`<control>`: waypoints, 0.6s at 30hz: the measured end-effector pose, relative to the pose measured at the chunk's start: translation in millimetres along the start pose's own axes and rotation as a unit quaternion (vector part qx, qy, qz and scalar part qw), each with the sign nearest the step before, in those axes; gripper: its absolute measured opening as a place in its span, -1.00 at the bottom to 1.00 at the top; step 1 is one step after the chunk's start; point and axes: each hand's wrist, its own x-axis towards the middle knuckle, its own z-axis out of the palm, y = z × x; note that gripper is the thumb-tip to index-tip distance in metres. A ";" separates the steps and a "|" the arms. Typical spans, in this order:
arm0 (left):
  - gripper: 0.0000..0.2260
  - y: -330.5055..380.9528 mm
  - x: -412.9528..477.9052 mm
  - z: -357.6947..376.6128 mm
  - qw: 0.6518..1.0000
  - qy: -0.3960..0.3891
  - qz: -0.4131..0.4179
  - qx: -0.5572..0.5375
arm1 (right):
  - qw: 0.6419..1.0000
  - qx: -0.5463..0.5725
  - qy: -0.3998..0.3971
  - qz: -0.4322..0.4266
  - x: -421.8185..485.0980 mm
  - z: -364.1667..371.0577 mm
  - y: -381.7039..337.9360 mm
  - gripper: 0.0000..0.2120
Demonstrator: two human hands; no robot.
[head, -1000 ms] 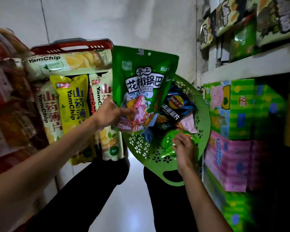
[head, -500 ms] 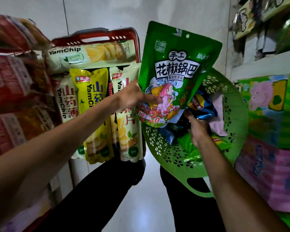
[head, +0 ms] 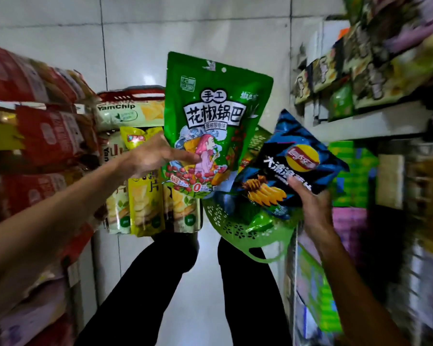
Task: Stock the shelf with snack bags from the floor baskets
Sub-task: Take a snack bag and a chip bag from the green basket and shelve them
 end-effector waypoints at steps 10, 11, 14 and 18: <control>-0.50 92.2 -300.1 -72.7 0.977 0.172 0.107 -0.068 | 0.984 0.065 -0.071 -0.150 -204.6 -17.2 -267.0 -0.86; -0.34 104.2 -331.1 -66.0 0.972 0.191 0.115 -0.075 | 0.980 0.065 -0.080 -0.172 -224.9 -19.1 -284.8 -0.90; -0.21 133.3 -435.0 -71.4 0.954 0.251 0.144 -0.084 | 0.960 0.069 -0.108 -0.249 -296.0 -24.6 -349.8 -0.88; -0.43 177.0 -563.1 -71.5 0.930 0.276 0.241 -0.022 | 0.915 0.080 -0.182 -0.352 -388.8 -28.5 -420.1 -0.81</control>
